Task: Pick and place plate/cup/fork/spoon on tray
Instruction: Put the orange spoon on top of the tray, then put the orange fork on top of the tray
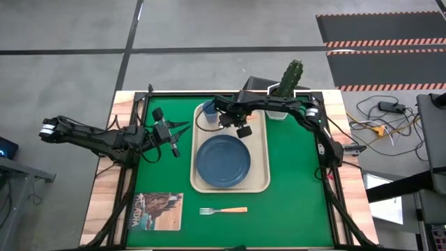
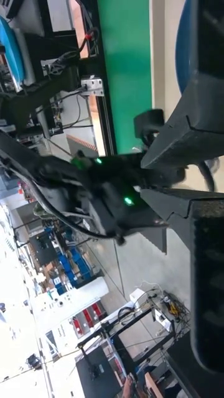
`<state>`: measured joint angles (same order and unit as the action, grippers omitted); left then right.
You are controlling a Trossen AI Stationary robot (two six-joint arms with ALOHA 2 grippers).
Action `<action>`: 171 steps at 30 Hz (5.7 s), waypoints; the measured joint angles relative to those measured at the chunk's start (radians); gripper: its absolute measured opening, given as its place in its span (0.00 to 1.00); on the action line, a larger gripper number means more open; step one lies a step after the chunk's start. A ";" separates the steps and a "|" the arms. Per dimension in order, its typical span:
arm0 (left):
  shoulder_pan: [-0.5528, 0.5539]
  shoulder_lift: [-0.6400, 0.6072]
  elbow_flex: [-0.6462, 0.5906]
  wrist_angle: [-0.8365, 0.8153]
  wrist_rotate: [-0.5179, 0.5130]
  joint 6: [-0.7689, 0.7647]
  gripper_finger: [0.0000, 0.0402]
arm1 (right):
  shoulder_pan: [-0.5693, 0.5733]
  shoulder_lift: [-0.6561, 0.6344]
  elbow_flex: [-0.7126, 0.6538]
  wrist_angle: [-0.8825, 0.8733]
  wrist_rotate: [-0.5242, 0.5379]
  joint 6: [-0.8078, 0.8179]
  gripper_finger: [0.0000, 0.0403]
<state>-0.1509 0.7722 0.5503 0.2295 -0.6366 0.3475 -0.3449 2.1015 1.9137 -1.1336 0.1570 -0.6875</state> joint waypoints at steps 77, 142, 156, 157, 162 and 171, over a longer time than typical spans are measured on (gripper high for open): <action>0.000 0.000 0.002 0.002 0.000 -0.001 0.11 | -0.095 -0.162 -0.402 0.335 0.086 0.218 0.02; -0.001 0.007 0.008 0.069 0.001 -0.080 0.11 | 0.732 -0.506 -0.803 0.980 0.034 0.823 0.02; -0.002 0.011 0.008 0.101 0.008 -0.107 0.11 | 0.887 -0.232 -0.423 0.766 0.099 0.955 0.02; -0.002 0.011 0.008 0.097 0.008 -0.108 0.11 | 0.892 -0.216 -0.402 0.763 0.099 0.963 0.02; -0.002 0.017 0.007 0.093 0.008 -0.107 0.11 | 0.911 -0.142 -0.327 0.717 0.106 1.018 0.02; -0.002 0.014 0.008 0.110 0.008 -0.049 0.11 | 0.893 -0.092 -0.311 0.655 0.102 1.130 0.03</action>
<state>-0.1524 0.7865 0.5583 0.3393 -0.6285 0.2987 0.5481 2.0095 1.6023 -0.4788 0.2587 0.4421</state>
